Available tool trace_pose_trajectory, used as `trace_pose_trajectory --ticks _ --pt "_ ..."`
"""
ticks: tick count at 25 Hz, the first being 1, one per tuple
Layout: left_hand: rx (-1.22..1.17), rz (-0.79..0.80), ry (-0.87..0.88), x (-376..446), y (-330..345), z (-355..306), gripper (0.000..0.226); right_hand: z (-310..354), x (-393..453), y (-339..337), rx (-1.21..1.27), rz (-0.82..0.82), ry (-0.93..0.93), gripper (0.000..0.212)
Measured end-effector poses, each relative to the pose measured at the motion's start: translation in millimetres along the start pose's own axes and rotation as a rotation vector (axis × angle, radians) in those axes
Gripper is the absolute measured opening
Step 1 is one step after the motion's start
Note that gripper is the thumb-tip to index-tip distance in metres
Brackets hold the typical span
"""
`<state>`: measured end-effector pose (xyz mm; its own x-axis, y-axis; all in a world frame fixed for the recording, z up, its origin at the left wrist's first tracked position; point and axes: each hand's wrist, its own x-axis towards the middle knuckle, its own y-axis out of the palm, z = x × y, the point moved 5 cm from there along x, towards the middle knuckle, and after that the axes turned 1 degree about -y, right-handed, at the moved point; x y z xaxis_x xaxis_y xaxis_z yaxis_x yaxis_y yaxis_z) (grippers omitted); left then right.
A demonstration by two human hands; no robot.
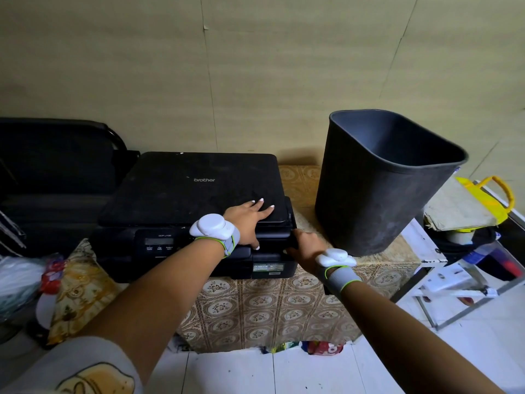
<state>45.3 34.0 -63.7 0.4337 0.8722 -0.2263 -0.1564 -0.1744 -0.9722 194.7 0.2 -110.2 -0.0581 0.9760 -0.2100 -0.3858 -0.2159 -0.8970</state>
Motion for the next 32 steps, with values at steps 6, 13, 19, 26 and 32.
trace_pose_trajectory --ticks 6,13,19,26,32 --pt "0.017 -0.045 0.009 0 -1 1 0.102 0 3 -3 -0.032 0.001 0.000 0.035" --pt "-0.001 -0.048 0.006 -1 -1 0 0.101 2 0 -7 -0.035 0.015 -0.006 0.036" --pt "-0.015 -0.031 0.005 0 1 0 0.102 5 -7 -9 -0.074 0.015 -0.023 0.036" --pt "-0.027 0.075 0.033 3 -12 7 0.093 14 0 -37 -0.293 0.017 -0.026 0.045" --pt "-0.053 0.067 -0.010 -2 -25 26 0.089 24 15 -58 -0.345 -0.050 -0.065 0.056"
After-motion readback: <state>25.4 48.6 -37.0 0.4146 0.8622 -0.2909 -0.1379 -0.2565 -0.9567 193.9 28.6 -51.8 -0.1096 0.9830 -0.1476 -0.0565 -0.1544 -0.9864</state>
